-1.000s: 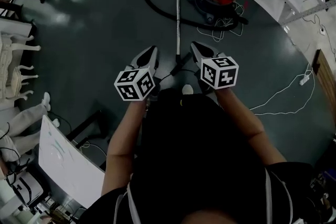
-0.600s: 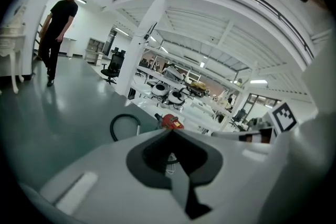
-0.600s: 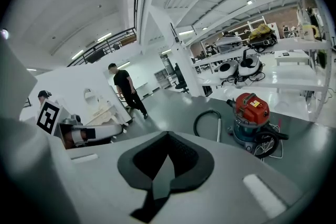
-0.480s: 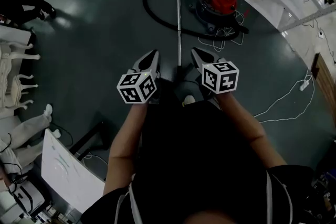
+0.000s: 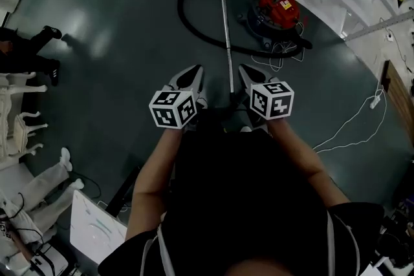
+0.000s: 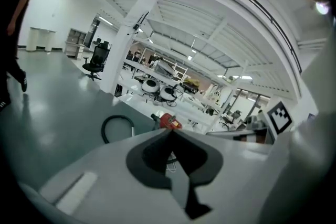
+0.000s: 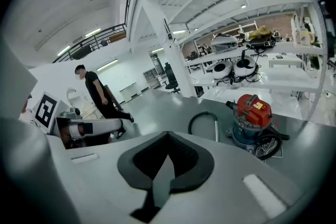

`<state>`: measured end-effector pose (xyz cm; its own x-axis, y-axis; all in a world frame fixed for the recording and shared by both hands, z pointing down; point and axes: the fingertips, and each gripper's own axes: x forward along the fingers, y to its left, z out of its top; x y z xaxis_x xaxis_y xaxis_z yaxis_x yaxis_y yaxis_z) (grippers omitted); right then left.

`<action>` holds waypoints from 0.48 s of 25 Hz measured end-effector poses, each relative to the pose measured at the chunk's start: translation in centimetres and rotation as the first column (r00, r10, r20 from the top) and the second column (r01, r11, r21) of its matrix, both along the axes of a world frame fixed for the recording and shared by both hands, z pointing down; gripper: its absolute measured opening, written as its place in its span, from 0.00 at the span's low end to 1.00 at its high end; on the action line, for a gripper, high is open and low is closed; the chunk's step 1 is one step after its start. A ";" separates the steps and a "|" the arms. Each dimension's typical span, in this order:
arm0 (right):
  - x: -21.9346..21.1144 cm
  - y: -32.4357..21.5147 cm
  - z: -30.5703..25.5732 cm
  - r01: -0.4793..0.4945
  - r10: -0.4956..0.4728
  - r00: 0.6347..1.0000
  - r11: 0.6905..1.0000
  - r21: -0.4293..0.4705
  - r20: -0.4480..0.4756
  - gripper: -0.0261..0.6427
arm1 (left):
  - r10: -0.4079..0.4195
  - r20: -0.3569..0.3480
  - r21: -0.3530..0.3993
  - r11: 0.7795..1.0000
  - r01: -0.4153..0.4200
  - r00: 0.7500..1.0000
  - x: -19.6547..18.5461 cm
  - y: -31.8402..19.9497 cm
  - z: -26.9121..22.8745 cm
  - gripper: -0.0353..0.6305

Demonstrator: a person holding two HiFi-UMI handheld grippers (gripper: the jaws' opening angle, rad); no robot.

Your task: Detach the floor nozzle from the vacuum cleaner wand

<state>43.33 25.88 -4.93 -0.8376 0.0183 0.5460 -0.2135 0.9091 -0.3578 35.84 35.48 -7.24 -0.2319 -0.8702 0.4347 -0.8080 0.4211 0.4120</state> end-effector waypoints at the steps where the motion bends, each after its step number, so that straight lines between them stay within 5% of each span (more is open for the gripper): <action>1: -1.2 0.4 0.1 -0.009 0.009 1.000 1.000 -0.009 0.000 0.03 | 0.003 -0.008 -0.005 1.000 -0.004 1.000 -1.3 0.4 0.1 0.06; 6: -6.4 1.9 0.1 -0.061 0.062 0.998 0.995 -0.081 0.005 0.03 | 0.034 -0.020 -0.023 0.999 -0.035 0.999 -6.6 2.0 0.4 0.06; 12: -11.3 2.3 0.1 -0.101 0.101 0.995 0.993 -0.066 -0.004 0.03 | 0.083 -0.023 -0.027 0.996 -0.084 0.996 -11.6 2.9 0.6 0.06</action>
<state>32.02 28.14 -4.81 -0.8367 -0.0300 0.5469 -0.3030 0.8571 -0.4165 24.24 38.40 -6.63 -0.1488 -0.8737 0.4631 -0.8318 0.3638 0.4192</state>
